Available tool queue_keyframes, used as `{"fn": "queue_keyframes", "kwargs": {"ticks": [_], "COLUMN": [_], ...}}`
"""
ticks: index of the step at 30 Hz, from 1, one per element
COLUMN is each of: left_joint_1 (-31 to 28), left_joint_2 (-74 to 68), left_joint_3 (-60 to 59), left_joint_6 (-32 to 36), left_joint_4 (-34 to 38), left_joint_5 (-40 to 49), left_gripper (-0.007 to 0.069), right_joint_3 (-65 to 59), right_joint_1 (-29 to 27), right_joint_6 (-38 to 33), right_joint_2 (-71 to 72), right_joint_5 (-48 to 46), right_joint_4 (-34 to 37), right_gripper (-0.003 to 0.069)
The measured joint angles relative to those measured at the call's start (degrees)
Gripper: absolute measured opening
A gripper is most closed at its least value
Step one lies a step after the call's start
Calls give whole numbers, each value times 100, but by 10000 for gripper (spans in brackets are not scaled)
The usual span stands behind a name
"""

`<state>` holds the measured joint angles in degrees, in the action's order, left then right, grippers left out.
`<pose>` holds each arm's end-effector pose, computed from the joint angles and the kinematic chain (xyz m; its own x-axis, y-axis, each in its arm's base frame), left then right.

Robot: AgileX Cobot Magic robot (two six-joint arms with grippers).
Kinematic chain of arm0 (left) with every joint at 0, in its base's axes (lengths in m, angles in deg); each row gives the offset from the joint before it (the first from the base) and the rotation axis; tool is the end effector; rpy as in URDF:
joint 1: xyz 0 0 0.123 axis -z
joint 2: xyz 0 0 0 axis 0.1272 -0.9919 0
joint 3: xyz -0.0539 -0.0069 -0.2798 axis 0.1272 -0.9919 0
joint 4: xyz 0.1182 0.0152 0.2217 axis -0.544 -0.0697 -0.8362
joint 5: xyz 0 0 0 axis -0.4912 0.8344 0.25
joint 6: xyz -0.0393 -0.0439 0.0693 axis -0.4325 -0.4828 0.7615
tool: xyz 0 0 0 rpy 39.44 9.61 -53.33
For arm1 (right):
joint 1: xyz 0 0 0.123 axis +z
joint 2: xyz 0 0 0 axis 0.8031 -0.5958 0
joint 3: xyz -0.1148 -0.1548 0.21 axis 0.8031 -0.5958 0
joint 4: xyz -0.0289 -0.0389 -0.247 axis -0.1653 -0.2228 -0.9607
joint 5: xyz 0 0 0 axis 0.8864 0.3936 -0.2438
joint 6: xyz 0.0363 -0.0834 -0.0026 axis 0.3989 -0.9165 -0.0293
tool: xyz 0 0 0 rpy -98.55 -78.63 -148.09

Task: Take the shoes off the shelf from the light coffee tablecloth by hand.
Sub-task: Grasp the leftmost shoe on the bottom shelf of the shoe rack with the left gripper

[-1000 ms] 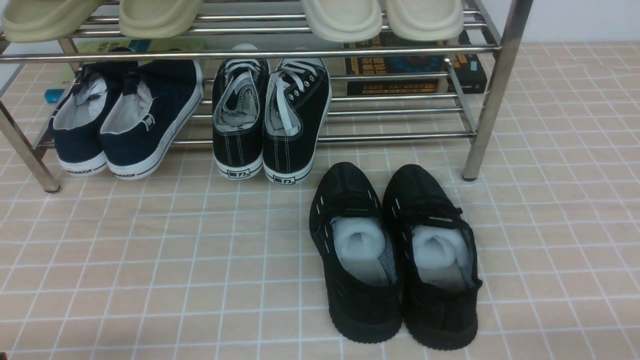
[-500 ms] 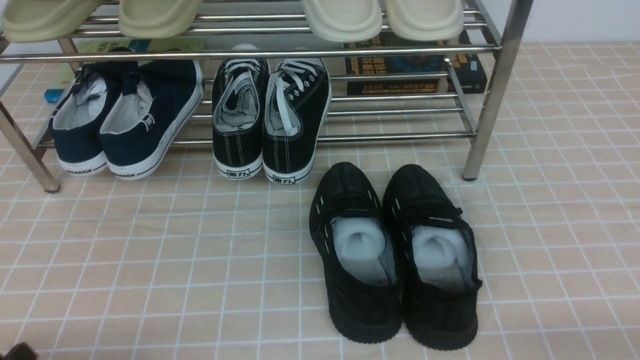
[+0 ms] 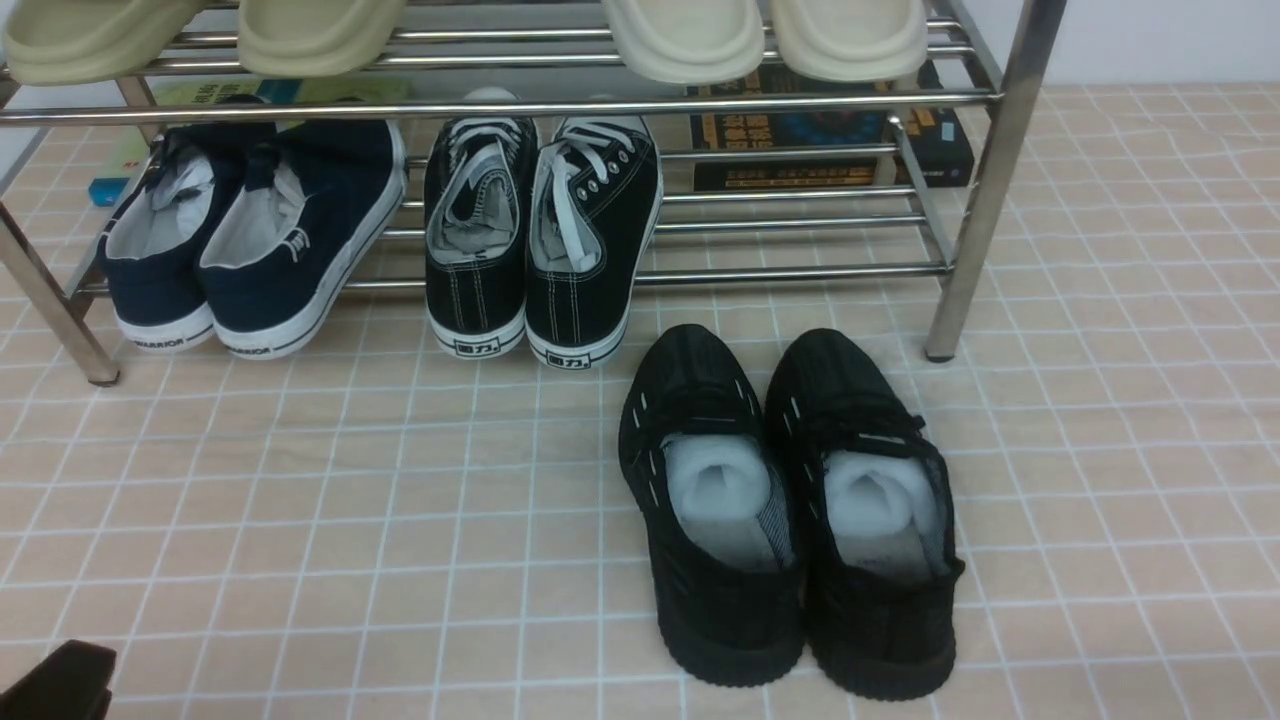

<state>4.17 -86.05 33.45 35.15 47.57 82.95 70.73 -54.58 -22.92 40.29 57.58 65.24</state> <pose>0.0553 -0.0049 0.1829 -0.0940 -0.9231 -0.3730 -0.1392 0.3831 -0.9131 0.0517 0.0013 0.1739 -0.3058 0.1090 -0.9458 0.0276 0.9940 0.1056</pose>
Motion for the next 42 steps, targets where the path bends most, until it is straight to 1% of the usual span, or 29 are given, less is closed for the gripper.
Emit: {"fn": "queue_keyframes", "kwargs": {"ticks": [3, 6, 8, 9, 11, 12, 14, 17, 18, 19, 20, 22, 23, 24, 25, 30, 31, 33, 34, 35, 38, 39, 41, 42], "left_joint_1": [0, 0, 0, 0, 0, 0, 0, 0, 0, 0, 0, 0, 0, 0, 0, 0, 0, 0, 0, 0, -9, -9, -197, -443], "left_joint_2": [0, 0, 0, -58, -302, -601, -1112, -2282, -2774, -3011, -3469, -4140, -4140, -4577, -4674, -6078, -6134, -6884, -6941, -7386, -8049, -8084, -8403, -8492], "left_joint_3": [175, 693, 1117, 1390, 1738, 1974, 2279, 2930, 3215, 3360, 3641, 4076, 4076, 4379, 4448, 5219, 5241, 5624, 5624, 5896, 6397, 6431, 6832, 7028], "left_joint_6": [212, 854, 1255, 1573, 1905, 2091, 2326, 2692, 2941, 3069, 3335, 3663, 3689, 3811, 3813, 3601, 3601, 3614, 3617, 3669, 3825, 3830, 3867, 3887], "left_joint_4": [-21, -206, -328, -401, -461, -490, -511, -589, -654, -701, -813, -1039, -1068, -1330, -1398, -2298, -2326, -2662, -2682, -2760, -2789, -2789, -2646, -2477], "left_joint_5": [1, -16, -28, -15, 109, 320, 754, 2280, 3047, 3347, 3844, 4315, 4347, 4496, 4514, 4695, 4696, 4813, 4828, 4954, 5014, 5014, 5014, 5014], "left_gripper": [231, 185, 127, 82, 32, 13, 2, 1, 1, 1, 1, 1, 1, 1, 1, 1, 2, 7, 7, 10, 12, 12, 12, 13], "right_joint_3": [0, 0, 0, 0, 0, 0, 0, 0, 0, 0, 0, 0, 0, 0, 0, 0, 0, 0, 0, 0, 0, 0, 0, 0], "right_joint_1": [0, 0, 0, 0, 0, 0, 0, 0, 0, 0, 0, 0, 0, 0, 0, 0, 0, 0, 0, 0, 0, 0, 0, 0], "right_joint_6": [0, 0, 0, 0, 0, 0, 0, 0, 0, 0, 0, 0, 0, 0, 0, 0, 0, 0, 0, 0, 0, 0, 0, 0], "right_joint_2": [0, 0, 0, 0, 0, 0, 0, 0, 0, 0, 0, 0, 0, 0, 0, 0, 0, 0, 0, 0, 0, 0, 0, 0], "right_joint_5": [0, 0, 0, 0, 0, 0, 0, 0, 0, 0, 0, 0, 0, 0, 0, 3, 3, 3, 3, 3, 3, 3, 3, 3], "right_joint_4": [0, 0, 0, 0, 0, 0, 0, 0, 0, 0, 0, 0, 0, 0, 0, 0, 0, 0, 0, 0, 0, 0, 0, 0], "right_gripper": [233, 236, 237, 238, 238, 238, 238, 238, 239, 239, 239, 239, 239, 239, 239, 239, 239, 239, 239, 239, 239, 239, 239, 239]}}
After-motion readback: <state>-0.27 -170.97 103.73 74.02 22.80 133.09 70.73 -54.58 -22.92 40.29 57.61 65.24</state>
